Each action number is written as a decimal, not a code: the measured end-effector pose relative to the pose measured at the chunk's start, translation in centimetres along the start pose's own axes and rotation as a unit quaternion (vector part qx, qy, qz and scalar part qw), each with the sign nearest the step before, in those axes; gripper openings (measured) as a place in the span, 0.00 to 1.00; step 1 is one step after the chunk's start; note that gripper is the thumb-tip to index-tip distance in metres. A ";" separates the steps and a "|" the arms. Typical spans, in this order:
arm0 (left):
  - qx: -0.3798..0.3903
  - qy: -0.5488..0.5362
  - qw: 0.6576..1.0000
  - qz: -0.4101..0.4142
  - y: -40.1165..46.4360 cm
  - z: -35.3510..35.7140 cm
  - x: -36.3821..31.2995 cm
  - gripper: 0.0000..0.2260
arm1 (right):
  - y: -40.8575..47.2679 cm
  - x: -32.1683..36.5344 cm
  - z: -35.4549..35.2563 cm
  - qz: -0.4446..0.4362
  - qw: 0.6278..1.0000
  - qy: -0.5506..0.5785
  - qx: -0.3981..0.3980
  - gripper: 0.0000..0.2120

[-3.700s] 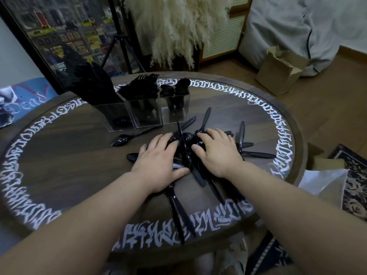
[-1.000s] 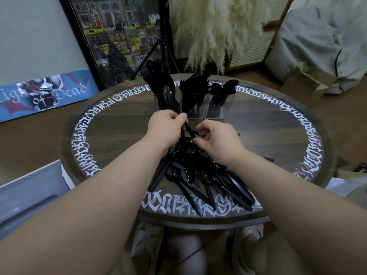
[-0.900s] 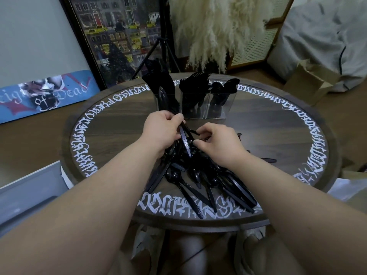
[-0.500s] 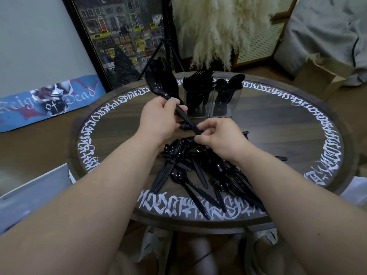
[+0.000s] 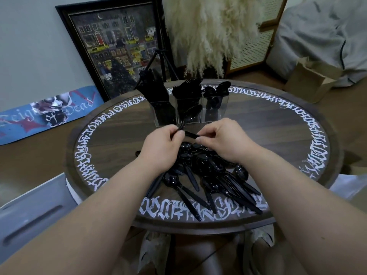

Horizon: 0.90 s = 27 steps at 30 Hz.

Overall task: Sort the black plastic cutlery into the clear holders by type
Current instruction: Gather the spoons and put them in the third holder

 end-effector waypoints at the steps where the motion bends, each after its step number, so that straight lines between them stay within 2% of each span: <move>1: 0.013 -0.011 1.000 0.004 -0.1 0.5 0.0 0.11 | 0.0 0.0 0.0 0.001 1.000 -0.020 0.007 0.06; 10: 0.017 0.034 0.999 0.026 2.5 1.3 0.0 0.10 | -0.1 -2.5 -1.2 0.058 0.997 -0.050 0.015 0.04; 13: 0.014 0.013 1.000 0.015 3.0 0.8 0.6 0.10 | -0.4 -3.7 -1.7 0.092 0.993 -0.073 0.011 0.07; 17: -0.004 0.056 0.998 -0.020 3.3 0.0 0.7 0.14 | -0.5 -4.0 -2.9 0.106 0.991 -0.050 -0.057 0.15; 20: -0.012 0.077 0.996 -0.046 3.3 -0.9 1.0 0.17 | -0.4 -3.2 -3.1 0.081 0.992 -0.073 -0.068 0.17; 23: 0.015 0.082 0.996 -0.030 3.2 -0.5 1.0 0.16 | -0.4 -1.8 -2.6 0.027 0.996 0.002 -0.084 0.11; 27: 0.069 0.051 0.996 0.006 3.2 0.8 0.7 0.12 | -0.1 -0.9 -2.4 -0.002 0.990 0.045 -0.135 0.09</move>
Point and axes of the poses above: each hand's wrist, its own y-axis towards the middle knuckle, its own z-axis out of the palm, x = y × z, the point moved 6 cm from there along y, towards the middle knuckle, and after that the axes turned 13 degrees about x, right-handed, at the moved point
